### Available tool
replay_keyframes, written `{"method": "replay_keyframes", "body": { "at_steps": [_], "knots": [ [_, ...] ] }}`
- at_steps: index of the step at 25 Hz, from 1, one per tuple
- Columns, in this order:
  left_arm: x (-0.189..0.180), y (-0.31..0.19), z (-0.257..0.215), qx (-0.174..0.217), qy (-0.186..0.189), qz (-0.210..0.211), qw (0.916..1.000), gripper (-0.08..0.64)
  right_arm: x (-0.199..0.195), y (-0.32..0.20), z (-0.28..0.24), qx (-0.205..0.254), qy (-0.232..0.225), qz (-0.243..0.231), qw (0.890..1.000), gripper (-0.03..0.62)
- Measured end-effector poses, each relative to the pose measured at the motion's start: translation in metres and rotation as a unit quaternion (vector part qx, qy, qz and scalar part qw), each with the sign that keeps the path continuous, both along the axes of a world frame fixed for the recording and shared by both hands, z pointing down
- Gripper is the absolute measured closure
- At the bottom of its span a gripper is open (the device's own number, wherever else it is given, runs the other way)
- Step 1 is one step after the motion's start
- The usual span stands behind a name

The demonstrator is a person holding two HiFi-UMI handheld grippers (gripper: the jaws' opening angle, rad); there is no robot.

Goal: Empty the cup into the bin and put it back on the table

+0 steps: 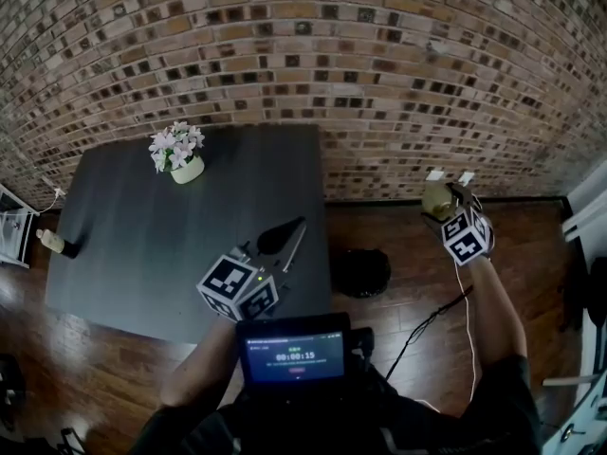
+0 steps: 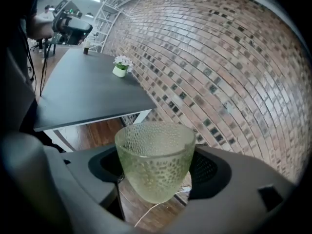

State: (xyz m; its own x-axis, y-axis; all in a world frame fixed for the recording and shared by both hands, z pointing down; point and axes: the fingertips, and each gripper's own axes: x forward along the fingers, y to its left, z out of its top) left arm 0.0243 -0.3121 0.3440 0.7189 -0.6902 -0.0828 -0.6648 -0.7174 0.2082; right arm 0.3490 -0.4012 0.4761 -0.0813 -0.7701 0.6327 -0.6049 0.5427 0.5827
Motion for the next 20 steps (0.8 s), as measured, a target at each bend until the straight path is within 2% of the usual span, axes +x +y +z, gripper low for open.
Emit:
{"method": "replay_keyframes", "body": {
  "at_steps": [11,20],
  "knots": [
    [-0.004,0.006,0.005,-0.004,-0.001,-0.008,1.0000,0.557,0.012,-0.002,0.004,-0.001,0.077,-0.007,0.997,0.202],
    [-0.003,0.009,0.006,-0.001,-0.007,-0.008,0.9999,0.557,0.014,-0.002,0.004,-0.006,0.147,-0.028,0.989,0.202]
  ]
}}
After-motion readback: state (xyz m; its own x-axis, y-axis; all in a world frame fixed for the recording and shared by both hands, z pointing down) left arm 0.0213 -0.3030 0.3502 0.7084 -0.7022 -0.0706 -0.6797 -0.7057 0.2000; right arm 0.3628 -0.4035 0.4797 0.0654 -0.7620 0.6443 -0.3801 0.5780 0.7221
